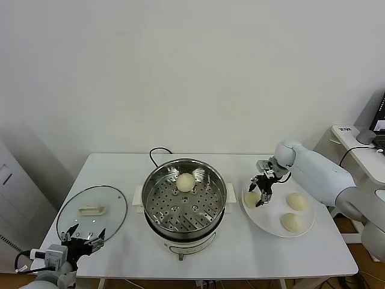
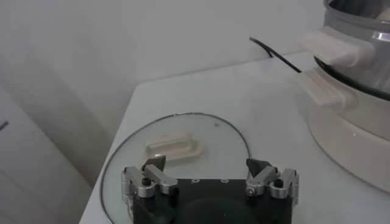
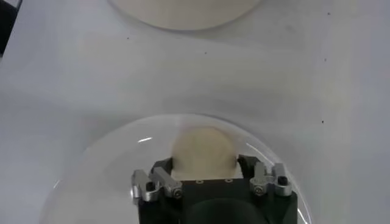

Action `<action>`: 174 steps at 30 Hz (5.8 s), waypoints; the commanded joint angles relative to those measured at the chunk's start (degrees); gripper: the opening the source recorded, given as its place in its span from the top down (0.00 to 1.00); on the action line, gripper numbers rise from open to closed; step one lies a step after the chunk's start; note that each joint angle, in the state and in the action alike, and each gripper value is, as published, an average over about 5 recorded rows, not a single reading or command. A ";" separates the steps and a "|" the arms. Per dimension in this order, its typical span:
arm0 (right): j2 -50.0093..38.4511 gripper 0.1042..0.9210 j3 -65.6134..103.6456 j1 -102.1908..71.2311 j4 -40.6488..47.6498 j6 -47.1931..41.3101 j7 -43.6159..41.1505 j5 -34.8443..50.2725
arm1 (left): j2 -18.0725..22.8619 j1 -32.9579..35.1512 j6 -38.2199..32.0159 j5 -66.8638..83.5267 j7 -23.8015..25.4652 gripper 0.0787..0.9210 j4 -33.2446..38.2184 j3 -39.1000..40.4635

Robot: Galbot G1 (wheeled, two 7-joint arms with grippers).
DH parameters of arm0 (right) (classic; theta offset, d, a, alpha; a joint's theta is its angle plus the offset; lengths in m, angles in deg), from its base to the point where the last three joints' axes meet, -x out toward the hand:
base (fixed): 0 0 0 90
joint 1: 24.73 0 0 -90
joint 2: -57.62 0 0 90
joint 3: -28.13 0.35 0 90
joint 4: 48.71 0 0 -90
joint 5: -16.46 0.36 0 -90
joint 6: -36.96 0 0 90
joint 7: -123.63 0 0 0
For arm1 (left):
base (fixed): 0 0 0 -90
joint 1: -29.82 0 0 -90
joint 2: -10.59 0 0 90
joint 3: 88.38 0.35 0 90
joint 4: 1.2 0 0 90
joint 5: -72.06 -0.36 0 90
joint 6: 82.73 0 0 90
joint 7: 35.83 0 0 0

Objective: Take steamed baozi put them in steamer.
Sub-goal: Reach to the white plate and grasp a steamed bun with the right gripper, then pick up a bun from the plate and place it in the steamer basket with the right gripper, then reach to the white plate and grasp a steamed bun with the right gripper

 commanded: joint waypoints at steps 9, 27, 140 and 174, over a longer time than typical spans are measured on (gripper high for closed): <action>-3.87 0.48 -5.74 5.33 -5.83 -2.22 -1.88 5.14 | 0.54 0.01 0.20 -0.17 -0.08 0.12 0.52 -0.08; -6.40 0.48 -33.00 42.78 -25.24 -19.51 -4.93 38.47 | 0.27 -0.10 0.49 -0.23 -0.09 0.12 1.11 0.15; -24.68 0.12 -14.04 14.07 -24.51 -7.74 -5.14 7.66 | 0.74 0.80 1.19 -0.53 -0.26 0.12 3.24 -0.40; -18.63 0.12 -0.51 -3.52 -15.72 -3.44 -3.77 -3.63 | 0.70 0.37 1.12 -0.81 -0.18 0.12 2.18 0.10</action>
